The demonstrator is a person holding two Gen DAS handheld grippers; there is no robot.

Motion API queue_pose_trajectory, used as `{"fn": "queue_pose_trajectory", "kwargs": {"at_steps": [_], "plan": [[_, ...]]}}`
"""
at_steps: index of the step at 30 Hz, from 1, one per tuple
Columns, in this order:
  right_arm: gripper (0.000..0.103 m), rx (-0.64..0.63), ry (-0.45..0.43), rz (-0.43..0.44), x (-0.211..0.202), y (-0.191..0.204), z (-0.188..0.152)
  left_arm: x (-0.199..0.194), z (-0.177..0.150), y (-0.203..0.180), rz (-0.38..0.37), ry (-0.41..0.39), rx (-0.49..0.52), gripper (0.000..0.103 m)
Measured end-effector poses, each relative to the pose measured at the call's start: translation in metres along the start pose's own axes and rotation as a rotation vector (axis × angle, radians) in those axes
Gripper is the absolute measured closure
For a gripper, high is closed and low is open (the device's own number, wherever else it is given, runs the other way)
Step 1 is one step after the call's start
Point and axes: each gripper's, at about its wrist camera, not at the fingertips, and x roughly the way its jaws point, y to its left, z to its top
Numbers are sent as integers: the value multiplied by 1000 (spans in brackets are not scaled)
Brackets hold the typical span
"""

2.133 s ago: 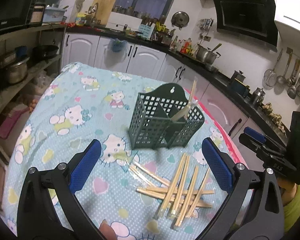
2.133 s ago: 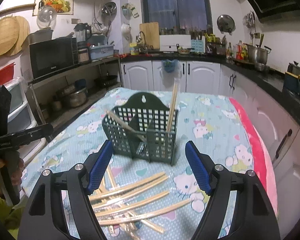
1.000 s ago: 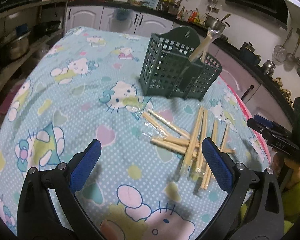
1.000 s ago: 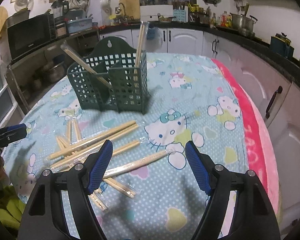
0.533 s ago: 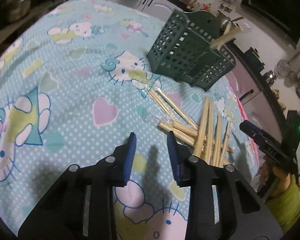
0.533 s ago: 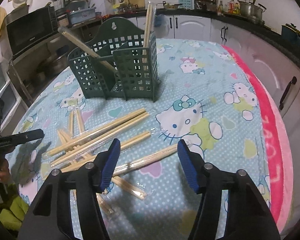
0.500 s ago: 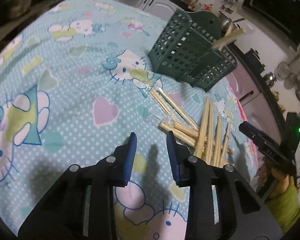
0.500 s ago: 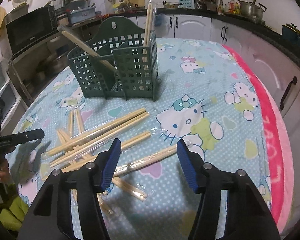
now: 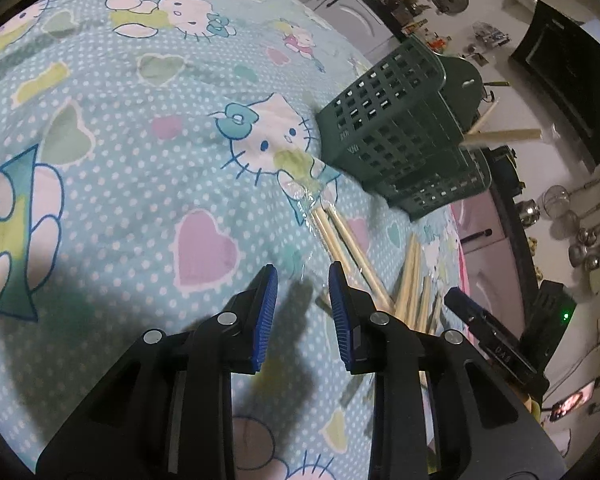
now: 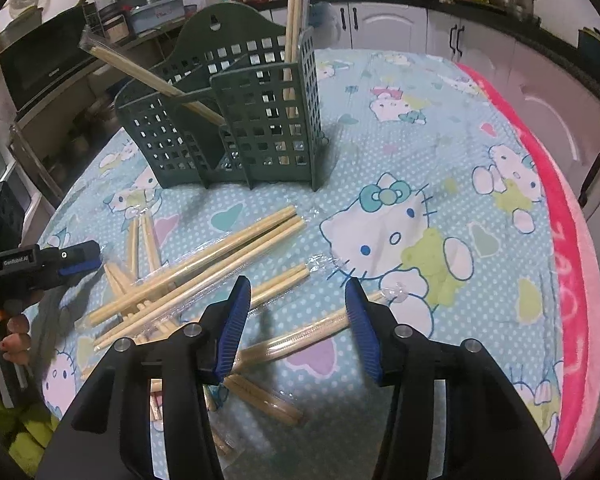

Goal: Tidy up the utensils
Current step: 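Close the right tool on more chopsticks while the left tool grasps chopsticks too, then lift the held chopsticks and carry them above the green caddy with both tools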

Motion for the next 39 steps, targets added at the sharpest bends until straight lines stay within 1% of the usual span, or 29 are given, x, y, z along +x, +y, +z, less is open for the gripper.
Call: {"fn": "queue_pose_trajectory", "kwargs": {"at_steps": [6,9,11,12,14,16,17,19,21,27,30,34,39], "plan": [[56,51,43,16,12,-4,7,5,6,-3,21,-11,3,83],[56,100,69,9,23,-8,12,7,8,-5,31,-14,12,83],[56,160,93,34,31,-15,15,8,8,-6,40,-14,17,87],[58,183,99,39,34,-18,16,8,7,-7,47,-14,22,90],[66,211,97,33,38,-21,19,8,7,-7,45,-13,21,94],[78,221,95,16,39,-23,21,8,7,-7,40,-11,23,99],[81,231,90,19,39,-24,22,9,7,-6,38,-10,24,100],[97,247,79,48,39,-28,24,8,8,-6,29,-9,24,101],[98,250,55,81,36,-29,26,7,8,-6,21,-9,30,102],[99,227,-26,122,12,-23,29,-7,9,-4,7,-37,35,103],[99,217,-72,131,-5,-20,30,-19,10,-3,-2,-68,33,103],[99,184,-117,136,-26,-13,35,-43,14,-4,-7,-133,44,103],[99,135,-164,144,-46,2,40,-71,19,-11,-14,-204,80,103]]}}
